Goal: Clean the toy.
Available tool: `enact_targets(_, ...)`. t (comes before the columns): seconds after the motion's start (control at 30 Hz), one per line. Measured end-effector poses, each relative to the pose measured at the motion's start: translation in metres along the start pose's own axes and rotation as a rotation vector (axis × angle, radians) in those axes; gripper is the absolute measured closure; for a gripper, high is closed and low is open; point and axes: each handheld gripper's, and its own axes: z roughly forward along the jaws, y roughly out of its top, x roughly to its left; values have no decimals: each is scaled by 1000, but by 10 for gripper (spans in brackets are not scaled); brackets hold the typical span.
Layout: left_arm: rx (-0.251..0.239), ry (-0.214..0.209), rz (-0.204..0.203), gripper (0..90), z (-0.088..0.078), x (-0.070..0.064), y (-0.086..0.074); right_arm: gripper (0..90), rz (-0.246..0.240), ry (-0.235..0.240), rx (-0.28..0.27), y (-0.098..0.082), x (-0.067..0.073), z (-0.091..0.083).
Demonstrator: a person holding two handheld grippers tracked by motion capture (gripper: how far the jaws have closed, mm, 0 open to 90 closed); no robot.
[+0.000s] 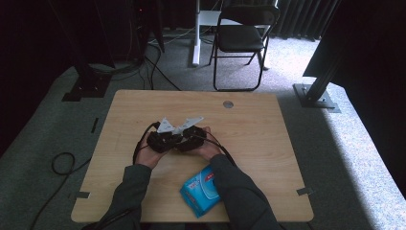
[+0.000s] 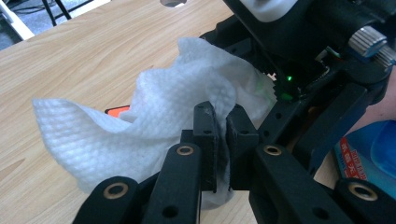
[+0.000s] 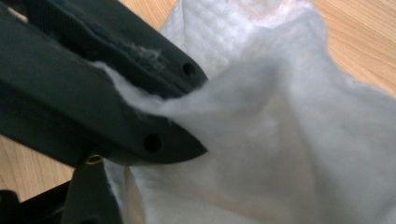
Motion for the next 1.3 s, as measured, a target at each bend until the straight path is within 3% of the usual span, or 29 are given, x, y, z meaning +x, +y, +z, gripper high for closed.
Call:
enact_targets(0.4, 6, 27, -2, 850, -2, 6, 2, 342, -1, 3, -2, 0, 0, 0)
enact_targets(1.0, 3, 97, -93, 850, -7, 37, -4, 342, -14, 9, 1, 0, 1, 0)
enact_targets(1.3, 5, 121, -110, 849, 0, 41, 0, 342, -20, 20, 4, 0, 2, 1)
